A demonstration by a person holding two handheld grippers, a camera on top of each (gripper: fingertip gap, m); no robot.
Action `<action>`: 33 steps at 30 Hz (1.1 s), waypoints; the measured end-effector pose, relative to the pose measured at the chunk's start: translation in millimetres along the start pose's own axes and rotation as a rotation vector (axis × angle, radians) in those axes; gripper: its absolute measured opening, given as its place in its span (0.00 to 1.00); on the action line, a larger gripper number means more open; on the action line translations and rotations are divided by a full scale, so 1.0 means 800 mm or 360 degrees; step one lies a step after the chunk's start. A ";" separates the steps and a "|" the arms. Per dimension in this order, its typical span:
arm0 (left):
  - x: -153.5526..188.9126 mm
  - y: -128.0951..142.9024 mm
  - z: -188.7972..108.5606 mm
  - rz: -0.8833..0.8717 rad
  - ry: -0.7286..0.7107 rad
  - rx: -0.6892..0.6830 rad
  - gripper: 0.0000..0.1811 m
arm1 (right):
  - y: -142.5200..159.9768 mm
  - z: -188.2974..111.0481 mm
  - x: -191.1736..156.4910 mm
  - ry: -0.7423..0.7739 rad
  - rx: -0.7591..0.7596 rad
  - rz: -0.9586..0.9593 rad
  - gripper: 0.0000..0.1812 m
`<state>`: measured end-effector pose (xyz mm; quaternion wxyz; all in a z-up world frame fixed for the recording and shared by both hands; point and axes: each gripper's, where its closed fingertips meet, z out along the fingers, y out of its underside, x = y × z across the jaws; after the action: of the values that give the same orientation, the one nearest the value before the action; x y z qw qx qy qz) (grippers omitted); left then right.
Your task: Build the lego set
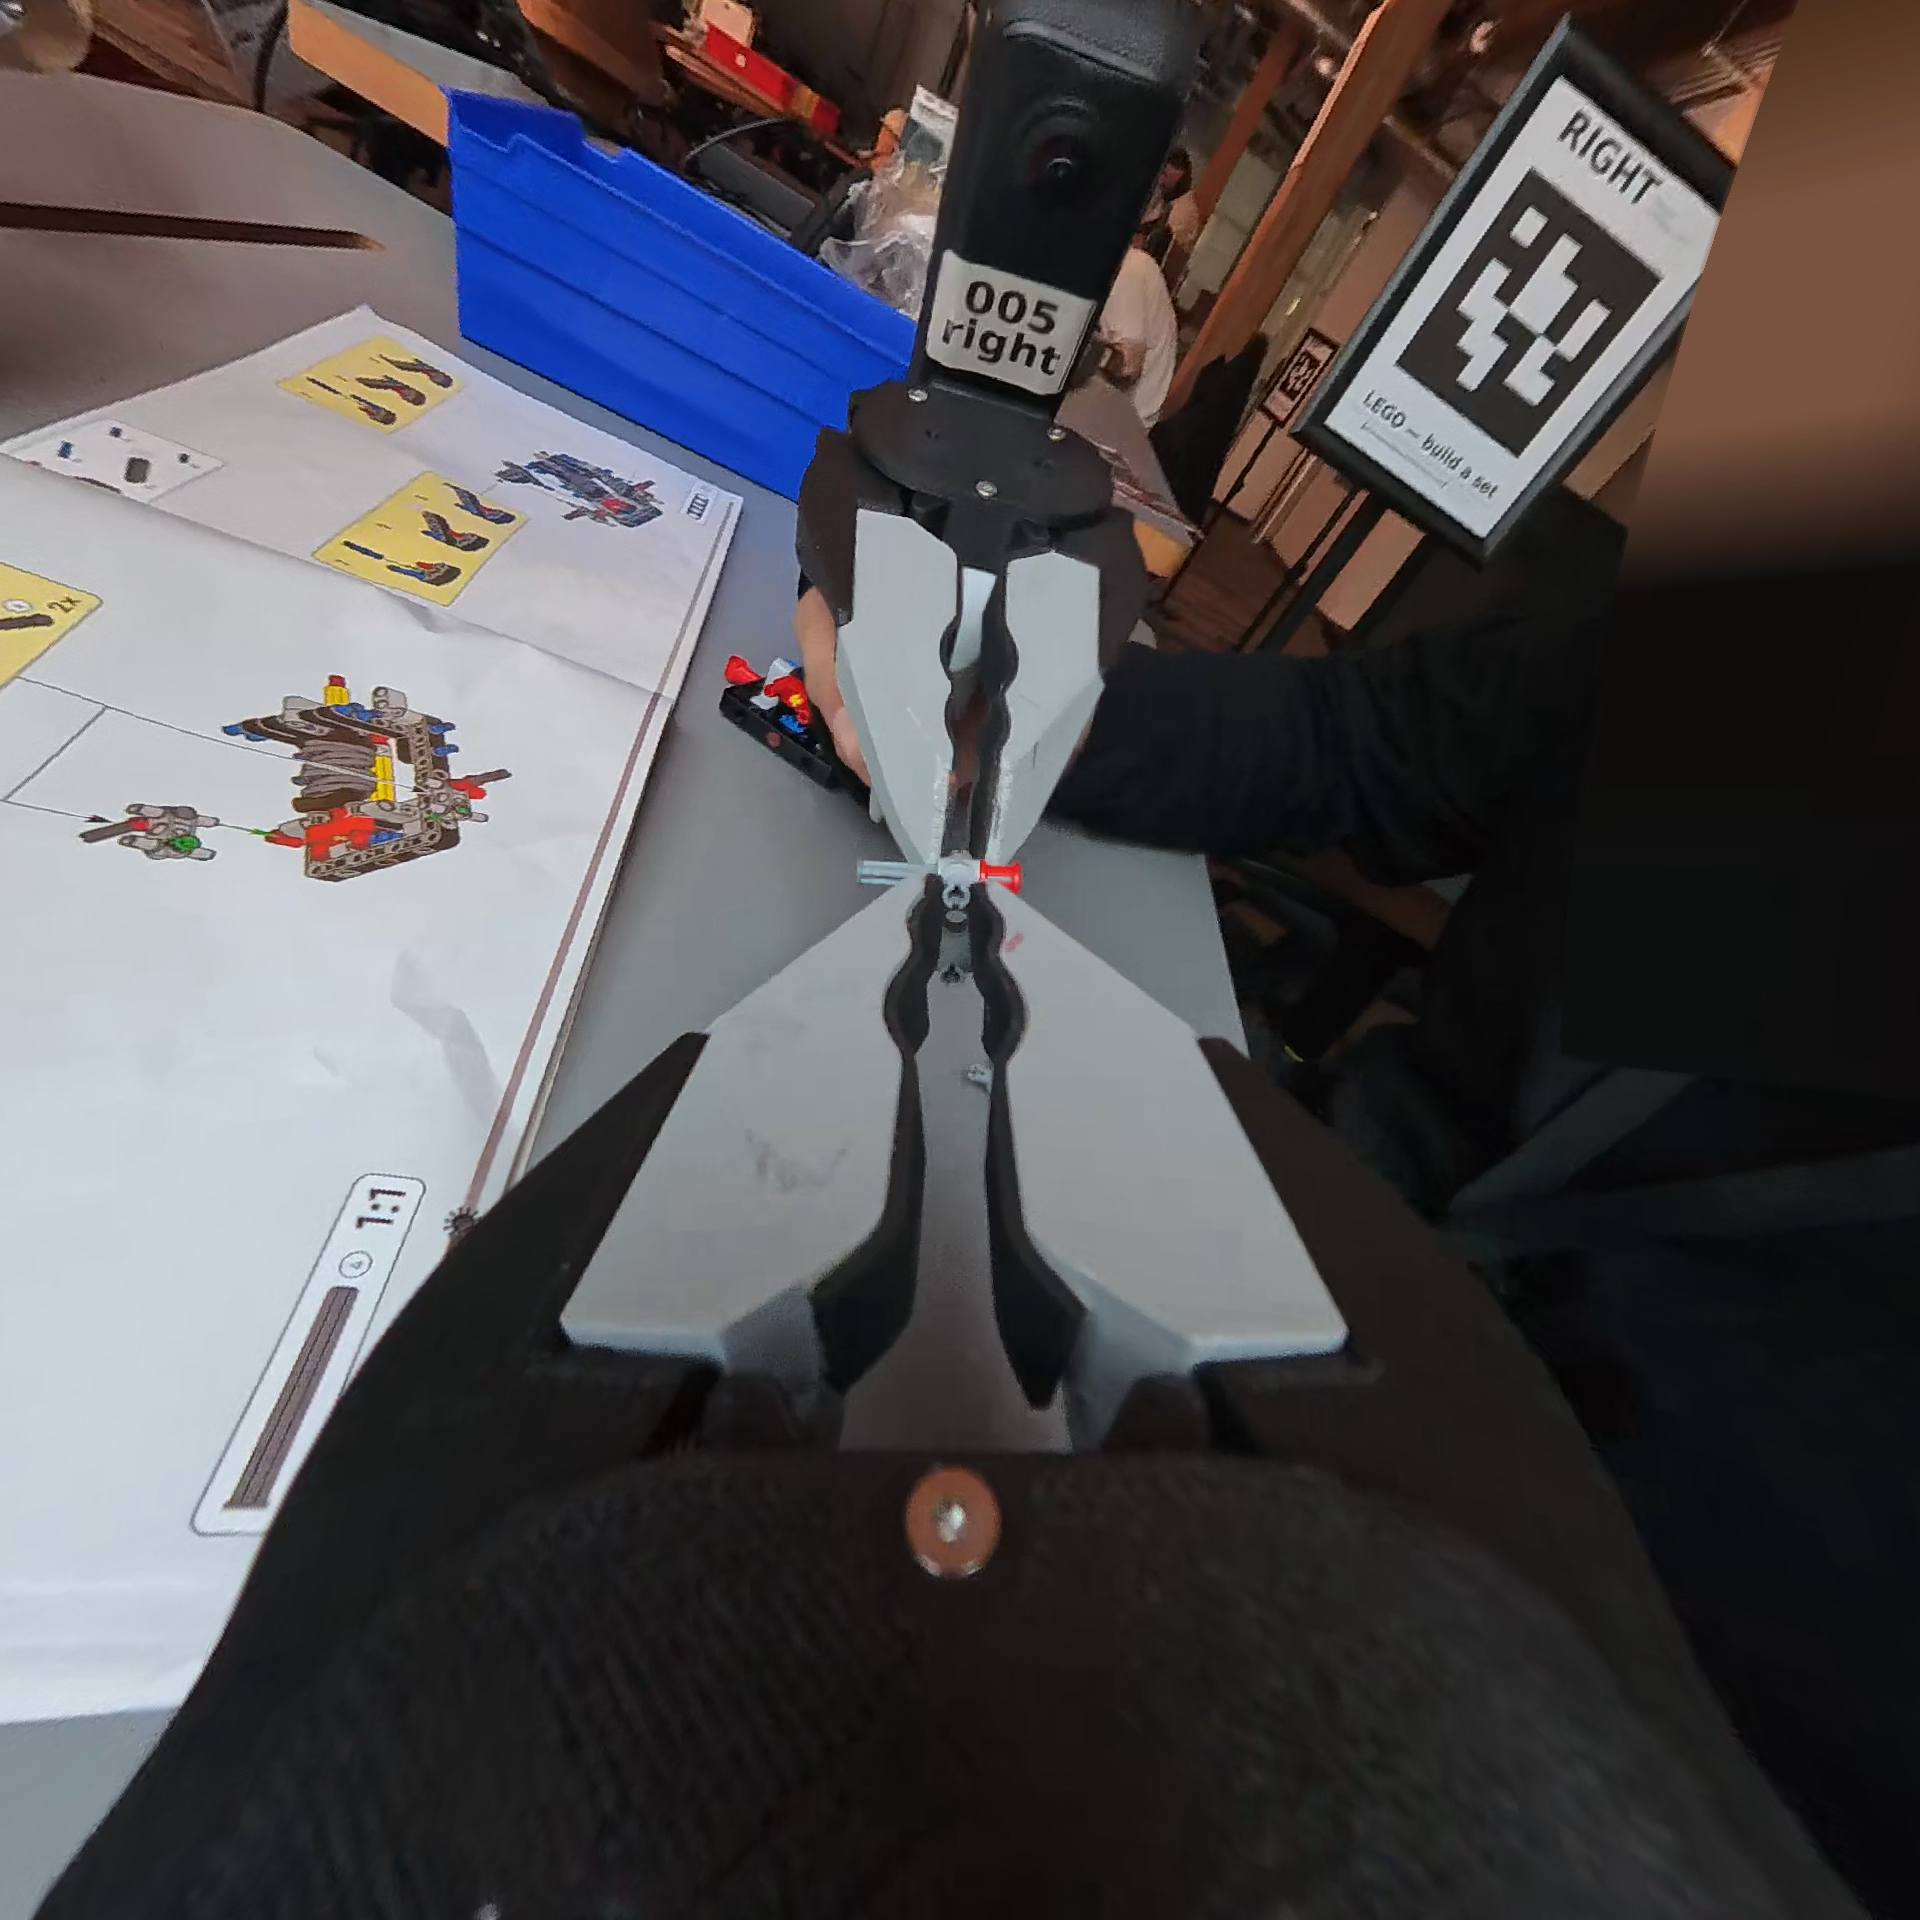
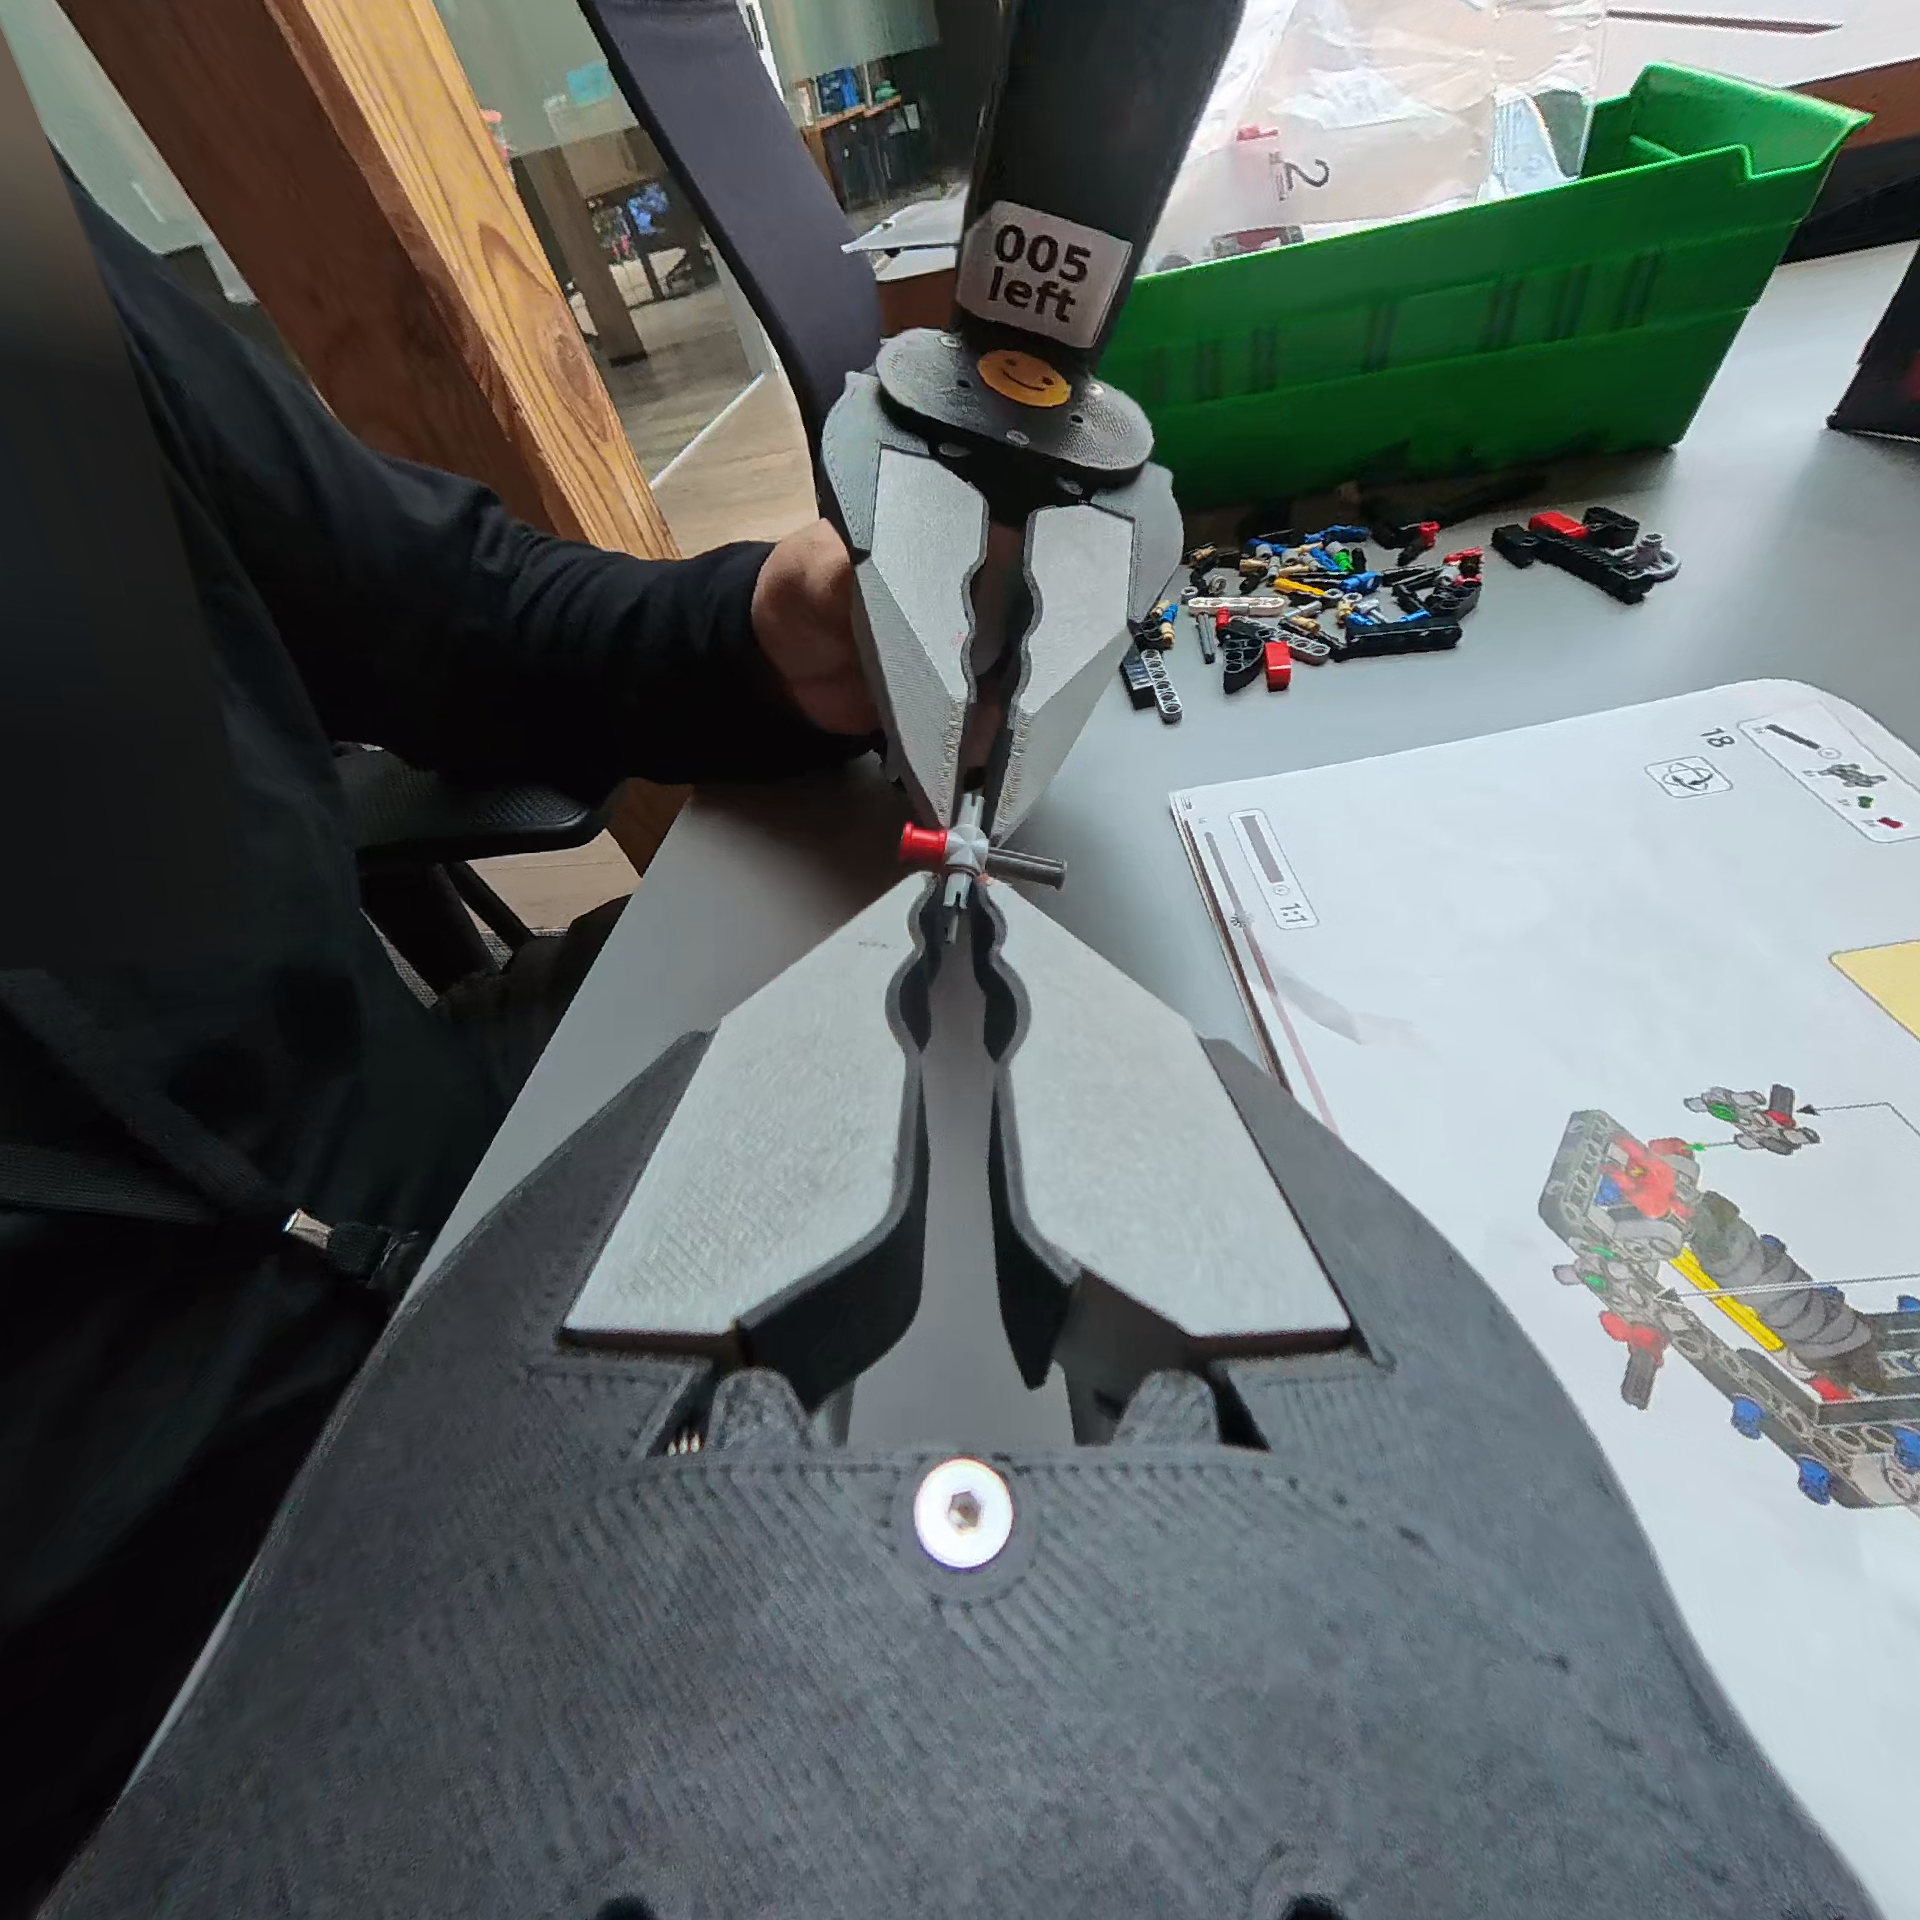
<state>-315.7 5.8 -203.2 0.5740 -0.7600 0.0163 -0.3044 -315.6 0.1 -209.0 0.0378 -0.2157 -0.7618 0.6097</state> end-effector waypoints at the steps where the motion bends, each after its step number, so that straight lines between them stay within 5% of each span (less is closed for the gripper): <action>1: -0.001 0.001 0.000 0.0006 -0.0011 -0.0003 0.01 | 0.001 0.000 0.001 0.0008 -0.0003 -0.0009 0.01; 8: 0.009 0.000 0.004 0.0097 0.0011 -0.0003 0.01 | 0.001 -0.003 0.007 0.0040 0.0006 0.0029 0.21; 19: 0.001 0.004 0.006 0.0124 -0.0070 -0.0031 0.01 | 0.006 0.001 -0.002 0.0031 -0.0032 -0.0076 0.03; 33: 0.006 0.003 0.007 0.0012 0.0044 0.0012 0.02 | 0.003 0.001 -0.005 0.0010 -0.0023 -0.0061 0.02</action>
<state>-308.8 7.9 -203.8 0.5777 -0.7535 0.0259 -0.3128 -311.4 -1.7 -210.5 0.0503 -0.2031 -0.7701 0.6027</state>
